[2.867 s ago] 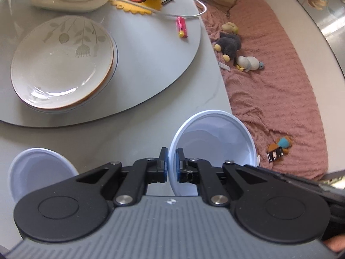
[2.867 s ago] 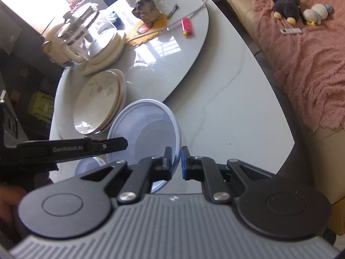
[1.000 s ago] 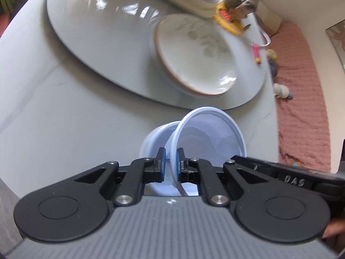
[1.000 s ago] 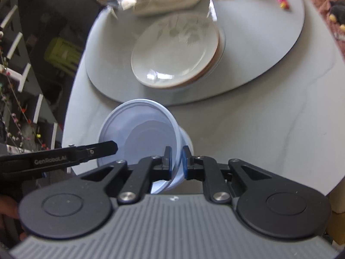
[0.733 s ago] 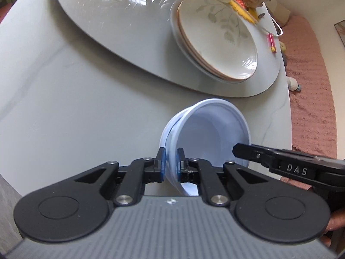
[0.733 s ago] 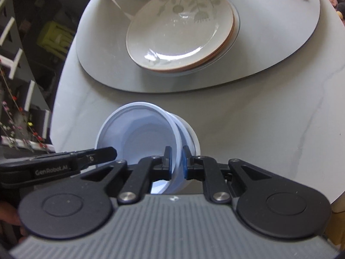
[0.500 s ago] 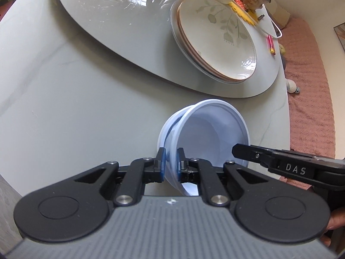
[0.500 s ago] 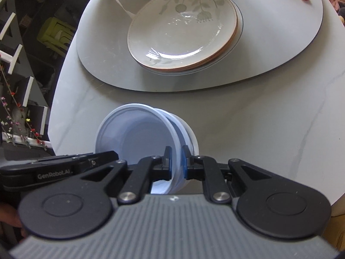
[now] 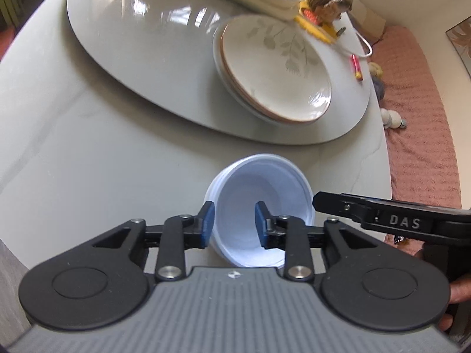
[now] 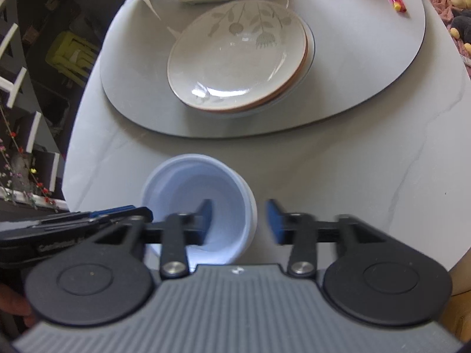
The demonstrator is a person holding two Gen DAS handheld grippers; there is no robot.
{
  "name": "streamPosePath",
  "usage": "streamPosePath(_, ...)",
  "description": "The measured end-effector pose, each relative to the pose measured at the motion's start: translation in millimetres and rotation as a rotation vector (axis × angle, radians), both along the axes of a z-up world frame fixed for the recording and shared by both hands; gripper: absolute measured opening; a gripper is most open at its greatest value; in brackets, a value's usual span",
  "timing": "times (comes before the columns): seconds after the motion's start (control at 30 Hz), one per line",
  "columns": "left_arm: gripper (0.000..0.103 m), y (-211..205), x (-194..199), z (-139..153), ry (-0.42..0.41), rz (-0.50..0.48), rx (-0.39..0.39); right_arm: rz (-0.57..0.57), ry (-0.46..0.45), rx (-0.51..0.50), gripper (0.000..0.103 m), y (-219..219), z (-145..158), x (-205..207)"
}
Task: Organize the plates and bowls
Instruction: 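Lower the plastic bowl into the nested bowls with both grippers, then lift the stacked bowls with both grippers and carry them onto the plate stack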
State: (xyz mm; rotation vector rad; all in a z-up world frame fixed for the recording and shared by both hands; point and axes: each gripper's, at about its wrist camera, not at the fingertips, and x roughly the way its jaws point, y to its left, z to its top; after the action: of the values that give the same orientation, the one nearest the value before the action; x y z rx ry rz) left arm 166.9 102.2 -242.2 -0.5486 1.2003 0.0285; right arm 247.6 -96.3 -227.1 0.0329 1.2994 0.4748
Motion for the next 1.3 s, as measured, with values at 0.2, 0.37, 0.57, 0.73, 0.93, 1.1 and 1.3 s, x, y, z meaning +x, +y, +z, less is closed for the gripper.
streamPosePath(0.2,0.063,6.3,-4.2,-2.8,0.012,0.027,0.026,-0.034,0.056,0.033,0.048,-4.6,-11.6,8.5)
streamPosePath(0.37,0.063,8.1,-2.6,-18.9,0.014,0.022,-0.018,-0.065,0.117,0.051,0.048,-6.7,-28.4,10.4)
streamPosePath(0.57,0.057,6.3,0.4,-43.7,0.034,0.033,-0.056,-0.122,0.192,0.081,0.048,-15.6,-49.9,8.7)
streamPosePath(0.73,0.047,12.8,1.0,-65.4,0.079,0.074,-0.108,-0.159,0.213,0.1,0.048,-22.1,-61.3,9.7)
streamPosePath(0.93,0.046,14.5,0.7,-72.3,0.08,0.073,-0.163,-0.149,0.209,0.114,0.048,-20.9,-65.8,8.8)
streamPosePath(1.1,0.046,10.5,5.1,-76.6,0.085,0.07,-0.178,-0.147,0.241,0.16,0.047,-21.2,-74.4,7.9)
streamPosePath(1.3,0.046,9.6,8.2,-85.2,0.096,0.076,-0.222,-0.191,0.301,0.24,0.043,-24.6,-82.7,8.3)
